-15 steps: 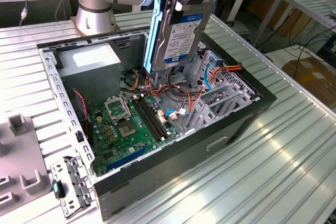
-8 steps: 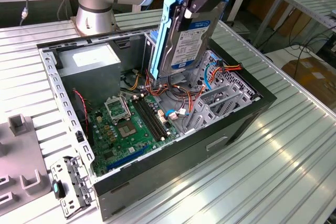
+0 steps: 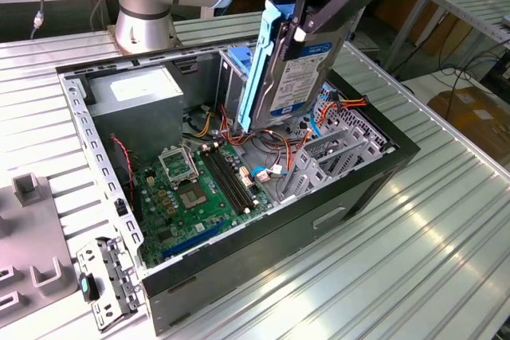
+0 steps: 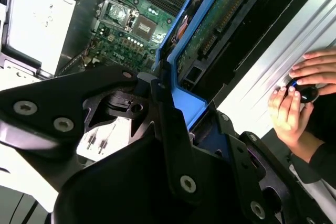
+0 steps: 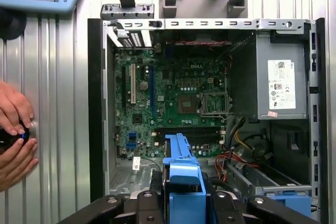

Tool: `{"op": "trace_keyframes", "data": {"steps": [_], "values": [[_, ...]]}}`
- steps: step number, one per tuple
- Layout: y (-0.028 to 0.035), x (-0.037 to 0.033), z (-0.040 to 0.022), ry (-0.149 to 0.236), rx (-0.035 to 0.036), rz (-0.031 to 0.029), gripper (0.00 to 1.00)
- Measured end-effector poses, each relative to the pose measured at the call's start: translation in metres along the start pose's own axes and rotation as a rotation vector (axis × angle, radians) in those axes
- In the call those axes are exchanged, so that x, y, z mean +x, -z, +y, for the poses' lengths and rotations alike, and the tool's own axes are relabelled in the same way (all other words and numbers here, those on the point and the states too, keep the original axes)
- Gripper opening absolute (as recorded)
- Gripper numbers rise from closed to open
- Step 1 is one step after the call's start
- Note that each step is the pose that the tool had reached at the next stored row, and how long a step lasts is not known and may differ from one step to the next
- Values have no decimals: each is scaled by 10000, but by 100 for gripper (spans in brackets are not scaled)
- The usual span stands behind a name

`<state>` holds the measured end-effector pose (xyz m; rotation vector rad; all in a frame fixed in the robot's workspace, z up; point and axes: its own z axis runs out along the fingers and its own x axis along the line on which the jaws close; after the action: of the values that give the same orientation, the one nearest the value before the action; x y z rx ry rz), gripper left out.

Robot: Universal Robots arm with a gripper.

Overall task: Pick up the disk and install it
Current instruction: 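Insert the disk into the insertion slot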

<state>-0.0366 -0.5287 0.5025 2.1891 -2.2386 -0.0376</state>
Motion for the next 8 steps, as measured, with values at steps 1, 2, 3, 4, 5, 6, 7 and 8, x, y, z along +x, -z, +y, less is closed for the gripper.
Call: {"op": "trace_keyframes", "data": {"steps": [1,2,3,4,5,6,7,8], "values": [[-6,13,-26,0,1,1,37],[-11,20,-57,0,0,4,37],[-14,24,-80,0,1,6,37],[-18,27,-121,0,0,11,37],[-22,30,-167,-1,0,15,37],[-24,32,-193,0,1,17,37],[-28,36,-222,0,1,19,37],[-31,41,-243,0,1,19,37]]}}
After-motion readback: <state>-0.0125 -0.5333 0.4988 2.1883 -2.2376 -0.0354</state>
